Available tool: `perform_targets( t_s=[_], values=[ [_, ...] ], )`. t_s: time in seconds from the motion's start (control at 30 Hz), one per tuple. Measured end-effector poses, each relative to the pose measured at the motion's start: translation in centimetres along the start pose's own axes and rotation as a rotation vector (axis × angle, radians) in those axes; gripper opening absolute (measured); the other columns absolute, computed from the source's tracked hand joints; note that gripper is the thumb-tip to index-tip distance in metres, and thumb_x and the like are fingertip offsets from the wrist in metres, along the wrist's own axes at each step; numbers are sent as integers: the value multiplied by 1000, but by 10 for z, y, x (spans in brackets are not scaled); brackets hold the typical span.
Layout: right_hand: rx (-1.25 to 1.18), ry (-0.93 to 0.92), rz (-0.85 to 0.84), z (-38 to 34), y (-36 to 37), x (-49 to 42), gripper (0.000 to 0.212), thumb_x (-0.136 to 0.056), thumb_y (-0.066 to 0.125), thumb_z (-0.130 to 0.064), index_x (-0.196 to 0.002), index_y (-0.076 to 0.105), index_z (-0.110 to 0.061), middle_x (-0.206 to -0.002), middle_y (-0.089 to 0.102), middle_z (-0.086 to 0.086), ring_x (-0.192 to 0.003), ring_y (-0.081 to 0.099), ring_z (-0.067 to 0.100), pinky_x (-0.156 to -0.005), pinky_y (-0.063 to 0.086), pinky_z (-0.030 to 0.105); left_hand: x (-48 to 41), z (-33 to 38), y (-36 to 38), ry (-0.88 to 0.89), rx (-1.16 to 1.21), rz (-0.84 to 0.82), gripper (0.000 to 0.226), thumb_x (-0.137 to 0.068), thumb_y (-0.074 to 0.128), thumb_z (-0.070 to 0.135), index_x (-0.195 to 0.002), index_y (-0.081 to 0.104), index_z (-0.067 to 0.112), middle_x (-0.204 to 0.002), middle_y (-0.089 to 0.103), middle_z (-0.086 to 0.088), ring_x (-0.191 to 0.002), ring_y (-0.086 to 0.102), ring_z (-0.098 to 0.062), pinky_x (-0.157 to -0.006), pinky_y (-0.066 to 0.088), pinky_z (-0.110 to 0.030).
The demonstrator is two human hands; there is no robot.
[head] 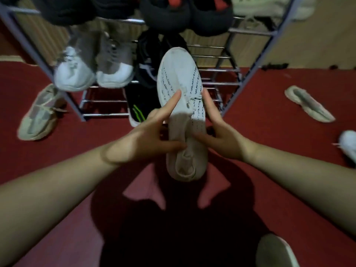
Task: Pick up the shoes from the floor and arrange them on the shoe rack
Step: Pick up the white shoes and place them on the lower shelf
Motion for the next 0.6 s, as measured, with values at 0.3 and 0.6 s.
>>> perform_targets(
  t_s=[0.3,0.6],
  values=[
    [23,207,350,42,-95,62,92,-90,51,-38,-148,-20,-23,-157,-3,-12,-147,1,6,-121,11,32,-114,55,89,50,-315,-259,110,-73,79,27,-147,-1,46,-151,22,-8,-139,22,-14,-102,22,-17],
    [-176,263,469,108,-184,95,83,-97,51,-20,-150,-13,-25,-141,26,-22,-123,32,-19,-104,28,5,-190,90,180,52,-317,-256,109,-74,80,23,-148,2,41,-156,16,1,-139,17,-6,-110,19,-20]
  ],
)
Point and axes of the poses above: each hand's wrist, its own x-axis away from the middle knuckle, its own y-axis out of the palm, z = x × y, the point moved 1 cm from there along -x, towards the middle knuckle
